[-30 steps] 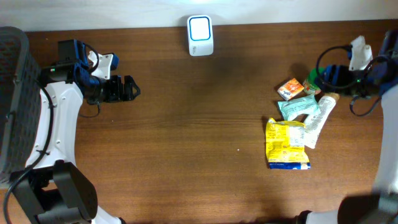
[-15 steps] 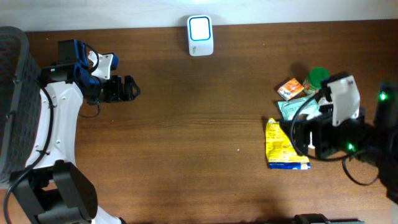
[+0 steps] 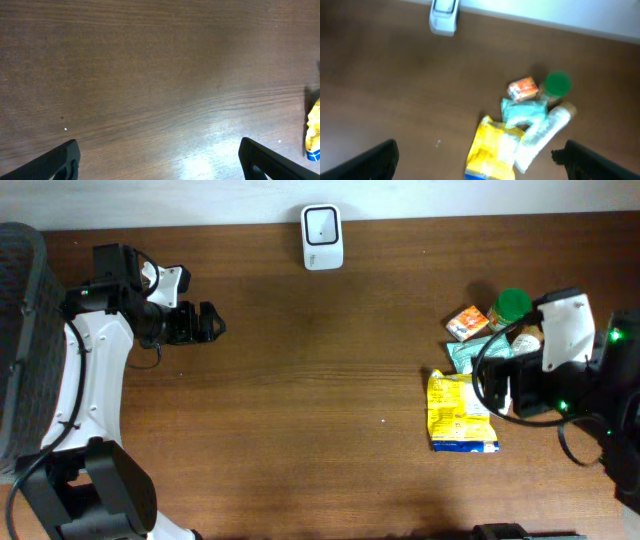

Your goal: Scan the item barcode

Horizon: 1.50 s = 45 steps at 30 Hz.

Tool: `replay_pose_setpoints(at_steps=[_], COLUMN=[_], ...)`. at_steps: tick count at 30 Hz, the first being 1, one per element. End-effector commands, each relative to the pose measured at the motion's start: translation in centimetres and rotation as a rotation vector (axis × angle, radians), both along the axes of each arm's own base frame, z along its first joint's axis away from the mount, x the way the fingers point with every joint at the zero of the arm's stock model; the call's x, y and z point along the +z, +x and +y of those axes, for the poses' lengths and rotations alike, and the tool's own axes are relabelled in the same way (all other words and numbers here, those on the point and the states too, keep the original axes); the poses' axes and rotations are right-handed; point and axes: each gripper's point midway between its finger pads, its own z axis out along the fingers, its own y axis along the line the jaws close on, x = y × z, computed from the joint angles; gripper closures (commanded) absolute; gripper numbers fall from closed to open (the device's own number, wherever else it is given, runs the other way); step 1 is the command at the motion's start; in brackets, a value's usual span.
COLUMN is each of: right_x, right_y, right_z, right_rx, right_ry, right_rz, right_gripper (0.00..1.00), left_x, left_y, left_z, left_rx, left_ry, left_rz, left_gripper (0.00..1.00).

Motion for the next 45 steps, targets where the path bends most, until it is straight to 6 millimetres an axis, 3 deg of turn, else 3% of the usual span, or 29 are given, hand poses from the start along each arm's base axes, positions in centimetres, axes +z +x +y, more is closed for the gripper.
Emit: replay_pose_setpoints(at_steps=[1, 4, 7, 14, 18, 27, 45], right_x=[-0.6, -1.9, -4.5, -10.1, -14.7, -20.7, -20.6], right_y=[0.5, 1.1, 1.3, -0.2, -0.9, -1.1, -1.1], right_z=[-0.6, -0.2, 0.5, 1.8, 1.9, 2.0, 2.0], right_rx=[-0.028, -0.016, 0.007, 0.042, 0.044, 0.050, 0.050], right_ry=[-0.032, -0.030, -0.016, 0.047, 0.067, 0.059, 0.058], right_rz=[-0.146, -0.299, -0.463, -0.768, -0.785, -0.632, -0.636], right_gripper=[0.02, 0.02, 0.02, 0.02, 0.02, 0.02, 0.02], left_x=[-0.3, -0.3, -0.3, -0.3, -0.3, -0.3, -0.3], left_y=[0.1, 0.1, 0.1, 0.1, 0.1, 0.1, 0.1], left_z=[-0.1, -0.1, -0.1, -0.1, -0.1, -0.1, -0.1], left_rx=[-0.007, -0.007, -0.007, -0.007, -0.007, -0.007, -0.007], left_ry=[-0.003, -0.002, -0.002, -0.002, -0.003, -0.003, -0.002], left_rz=[0.006, 0.006, 0.006, 0.006, 0.006, 0.006, 0.006], left_gripper=[0.01, 0.01, 0.01, 0.01, 0.01, 0.01, 0.01])
